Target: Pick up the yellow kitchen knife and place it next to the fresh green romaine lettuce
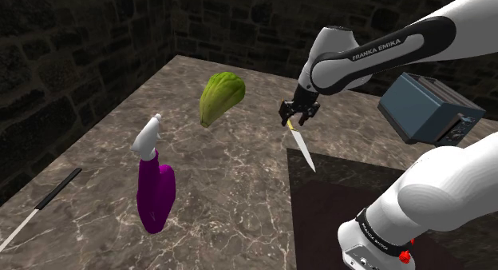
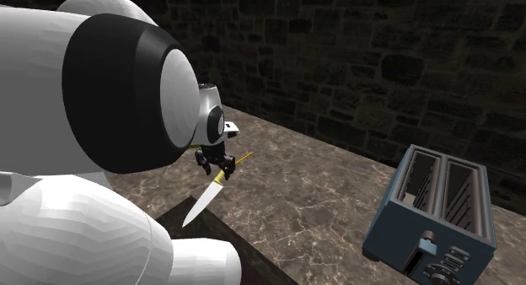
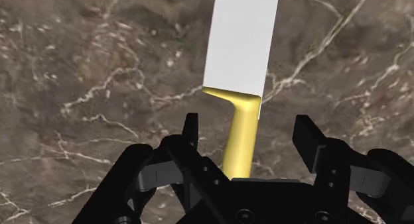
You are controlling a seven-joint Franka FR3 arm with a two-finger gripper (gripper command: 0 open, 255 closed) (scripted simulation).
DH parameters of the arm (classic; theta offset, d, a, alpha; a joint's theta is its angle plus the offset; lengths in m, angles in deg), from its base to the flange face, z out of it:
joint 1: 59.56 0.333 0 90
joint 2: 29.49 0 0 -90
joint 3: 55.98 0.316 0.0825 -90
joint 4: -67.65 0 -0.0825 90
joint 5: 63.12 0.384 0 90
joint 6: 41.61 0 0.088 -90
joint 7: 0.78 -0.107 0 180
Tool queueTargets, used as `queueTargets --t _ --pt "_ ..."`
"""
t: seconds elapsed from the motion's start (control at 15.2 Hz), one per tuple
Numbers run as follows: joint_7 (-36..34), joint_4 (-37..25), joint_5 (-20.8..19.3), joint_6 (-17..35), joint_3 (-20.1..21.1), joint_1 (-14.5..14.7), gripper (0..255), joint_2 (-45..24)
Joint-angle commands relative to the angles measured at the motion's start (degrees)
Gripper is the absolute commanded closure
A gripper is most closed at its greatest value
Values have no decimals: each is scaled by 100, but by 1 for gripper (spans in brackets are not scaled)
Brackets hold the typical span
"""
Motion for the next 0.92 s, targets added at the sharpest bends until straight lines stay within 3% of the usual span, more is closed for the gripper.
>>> queueTargets --t 0.0,0.2,0.46,0.86 --pt "0 0 0 0 0 0 0 0" --pt "0 0 0 0 0 0 0 0" --pt "-10 -343 -5 -895 23 -5 0 553" --pt "-10 -343 -5 -895 23 -5 0 553"
